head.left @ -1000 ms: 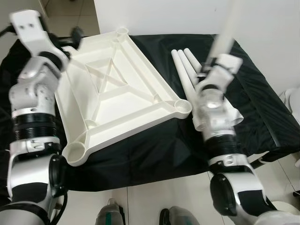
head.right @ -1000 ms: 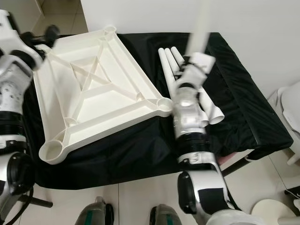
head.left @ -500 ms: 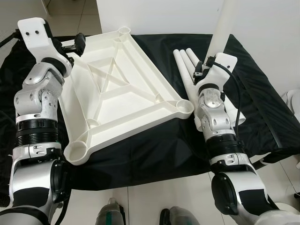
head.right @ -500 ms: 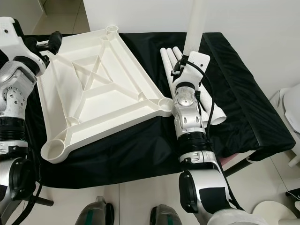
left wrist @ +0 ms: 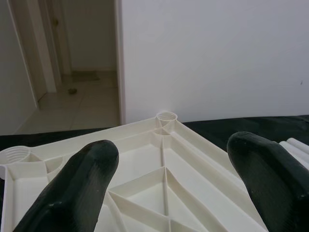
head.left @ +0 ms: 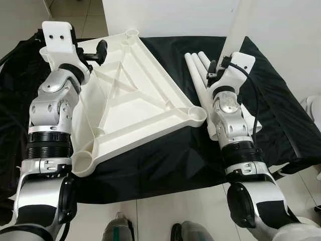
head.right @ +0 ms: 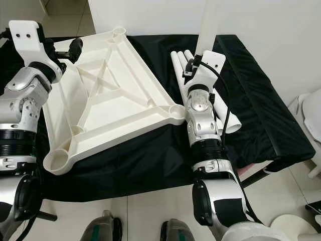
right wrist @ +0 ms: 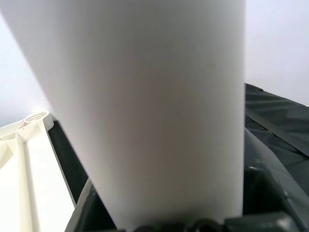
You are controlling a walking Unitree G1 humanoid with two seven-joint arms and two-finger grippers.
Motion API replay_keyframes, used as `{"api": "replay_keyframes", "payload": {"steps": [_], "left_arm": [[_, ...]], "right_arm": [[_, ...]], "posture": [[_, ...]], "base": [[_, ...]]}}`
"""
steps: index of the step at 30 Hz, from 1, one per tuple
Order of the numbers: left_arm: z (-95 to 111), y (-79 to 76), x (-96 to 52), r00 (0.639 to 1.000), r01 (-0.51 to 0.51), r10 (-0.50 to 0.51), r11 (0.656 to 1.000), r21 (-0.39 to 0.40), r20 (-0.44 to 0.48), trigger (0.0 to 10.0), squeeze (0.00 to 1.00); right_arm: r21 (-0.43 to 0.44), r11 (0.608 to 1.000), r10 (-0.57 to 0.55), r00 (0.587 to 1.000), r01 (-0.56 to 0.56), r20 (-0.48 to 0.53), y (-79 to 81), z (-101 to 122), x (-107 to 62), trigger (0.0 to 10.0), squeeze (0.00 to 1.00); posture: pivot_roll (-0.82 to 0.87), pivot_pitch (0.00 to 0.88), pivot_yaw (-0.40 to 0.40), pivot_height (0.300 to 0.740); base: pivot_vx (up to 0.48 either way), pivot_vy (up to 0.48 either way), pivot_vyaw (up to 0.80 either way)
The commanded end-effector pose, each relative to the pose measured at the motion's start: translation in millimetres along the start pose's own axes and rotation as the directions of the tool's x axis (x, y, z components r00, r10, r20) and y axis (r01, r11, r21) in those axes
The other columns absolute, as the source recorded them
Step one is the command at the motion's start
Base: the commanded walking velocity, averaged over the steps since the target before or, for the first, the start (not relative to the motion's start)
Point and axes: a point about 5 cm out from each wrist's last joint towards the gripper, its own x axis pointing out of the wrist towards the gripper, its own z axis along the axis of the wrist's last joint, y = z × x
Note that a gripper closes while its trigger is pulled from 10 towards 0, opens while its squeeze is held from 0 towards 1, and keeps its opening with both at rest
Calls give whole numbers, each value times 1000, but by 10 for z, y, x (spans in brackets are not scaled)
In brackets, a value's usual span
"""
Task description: Building children table
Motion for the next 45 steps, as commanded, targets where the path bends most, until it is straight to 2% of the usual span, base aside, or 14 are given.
{"api": "replay_keyframes", "payload": {"steps": [1, 4, 11, 13, 15, 16, 19, 22, 24, 29, 32, 34, 41, 45], "left_arm": [[-4, -14, -19, 997, 74, -74, 997, 12, 3, 10000, 0], [19, 24, -48, 996, 87, -86, 996, -34, 18, 10000, 0], [-28, 2, -46, 994, 110, -110, 994, 10, 13, 10000, 0], [-104, -122, -15, 992, 130, -130, 991, 35, 2, 10000, 0], [-119, -167, 14, 993, 118, -118, 993, 16, -2, 10000, 0], [-106, -165, 20, 994, 111, -111, 994, 7, 2, 10000, 0], [-24, -138, 26, 996, 85, -86, 995, 45, 33, 10000, 0], [48, -46, 26, 998, 42, -41, 999, -24, 48, 10000, 0], [53, -22, 21, 998, 29, -28, 999, -21, 49, 10000, 0], [-108, 21, -6, 999, -41, 41, 999, 29, 2, 10000, 0], [-165, 35, -20, 998, -67, 67, 998, 23, -6, 10000, 0], [-231, 56, -41, 995, -95, 95, 995, -14, -16, 10000, 0], [-351, 17, -98, 996, -79, 77, 996, -49, -46, 10000, 0], [-482, 20, -154, 992, -88, 85, 996, -28, -90, 10000, 0]], "right_arm": [[-7, 1000, -1, 1000, 1, 20, -3, 31, 14, 10000, 0], [-23, 1000, -3, 1000, 4, 20, -32, 2, 8, 10000, 0], [-33, 999, 5, 1000, -4, 12, -63, -23, 31, 10000, 0], [-46, 999, 26, 999, -25, 18, -102, -12, 63, 10000, 0], [-46, 998, 34, 999, -32, 31, -121, 23, 73, 10000, 0], [-45, 998, 34, 999, -32, 38, -124, 37, 72, 10000, 0], [-38, 998, 43, 998, -40, 54, -119, 65, 56, 10000, 0], [-25, 999, 44, 997, -42, 65, -104, 72, 19, 10000, 0], [-21, 999, 50, 996, -48, 70, -93, 71, 7, 10000, 0], [-16, 998, 55, 996, -54, 72, -93, 47, -19, 10000, 0], [-17, 998, 53, 996, -52, 72, -109, 43, -20, 10000, 0], [-22, 998, 53, 996, -52, 73, -139, 46, -18, 10000, 0], [-29, 998, 58, 996, -56, 69, -159, 36, -22, 10000, 0], [-28, 998, 63, 996, -61, 67, -145, 27, -30, 10000, 0]], "posture": [[-29, 0, 9, 740], [-22, 0, -7, 740], [-30, 0, -26, 740], [-48, 0, -33, 740], [-60, 0, -10, 740], [-60, 0, -10, 740], [-62, 0, 2, 740], [-68, 13, 31, 740], [-68, 13, 31, 740], [-77, 19, 37, 740], [-80, 18, 36, 740], [-84, 20, 32, 740], [-76, 20, 23, 740], [-75, 20, 23, 740]], "base": [[0, 0, 0], [0, 0, 0], [0, 0, 0], [0, 0, 0], [0, 0, 0], [0, 0, 0], [0, 0, 0], [0, 0, 0], [0, 0, 0], [0, 0, 0], [0, 0, 0], [0, 0, 0], [0, 0, 0], [0, 0, 0]]}}
